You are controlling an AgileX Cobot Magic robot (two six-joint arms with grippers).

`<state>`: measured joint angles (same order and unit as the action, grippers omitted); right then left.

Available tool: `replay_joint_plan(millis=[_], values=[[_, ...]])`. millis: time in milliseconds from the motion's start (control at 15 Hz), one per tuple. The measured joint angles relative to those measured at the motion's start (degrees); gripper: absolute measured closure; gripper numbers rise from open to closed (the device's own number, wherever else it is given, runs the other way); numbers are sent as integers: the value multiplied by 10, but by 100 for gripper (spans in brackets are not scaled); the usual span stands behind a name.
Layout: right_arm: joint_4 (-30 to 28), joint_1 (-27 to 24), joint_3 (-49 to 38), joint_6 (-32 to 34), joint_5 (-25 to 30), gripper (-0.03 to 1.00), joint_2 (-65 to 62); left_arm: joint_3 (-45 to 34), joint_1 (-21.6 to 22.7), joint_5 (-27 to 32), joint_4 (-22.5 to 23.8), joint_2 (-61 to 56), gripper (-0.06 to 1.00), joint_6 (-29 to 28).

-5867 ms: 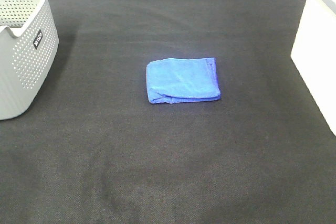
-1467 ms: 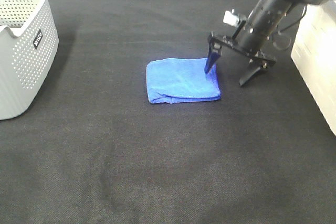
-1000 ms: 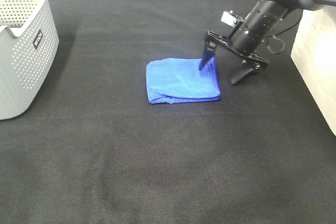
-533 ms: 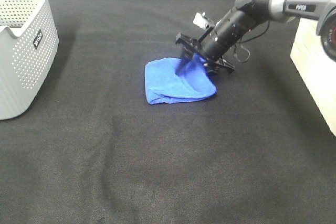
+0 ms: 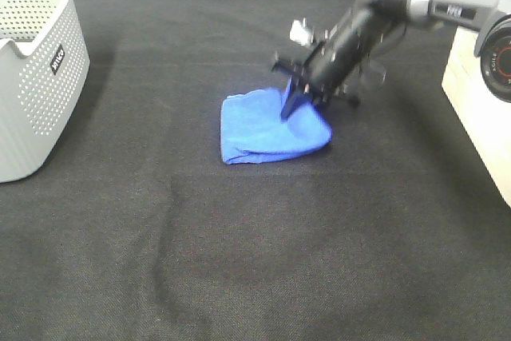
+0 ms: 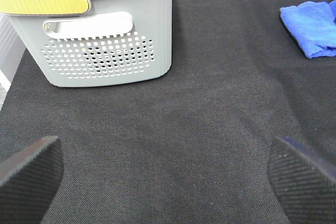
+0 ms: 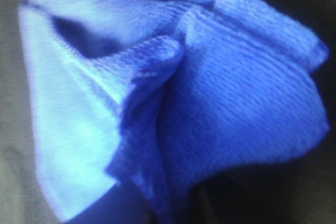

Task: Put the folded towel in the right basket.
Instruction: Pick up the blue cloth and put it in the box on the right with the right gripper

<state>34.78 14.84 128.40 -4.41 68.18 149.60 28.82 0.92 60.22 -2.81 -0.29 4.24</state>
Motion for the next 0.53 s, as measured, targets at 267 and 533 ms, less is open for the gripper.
replay_joint_plan(millis=[267, 533], values=[[-92, -22, 76, 18, 9, 83, -108, 0, 0, 0, 0, 0, -5, 0], [-151, -62, 7, 6, 12, 83, -258, 0, 0, 0, 0, 0, -5, 0]])
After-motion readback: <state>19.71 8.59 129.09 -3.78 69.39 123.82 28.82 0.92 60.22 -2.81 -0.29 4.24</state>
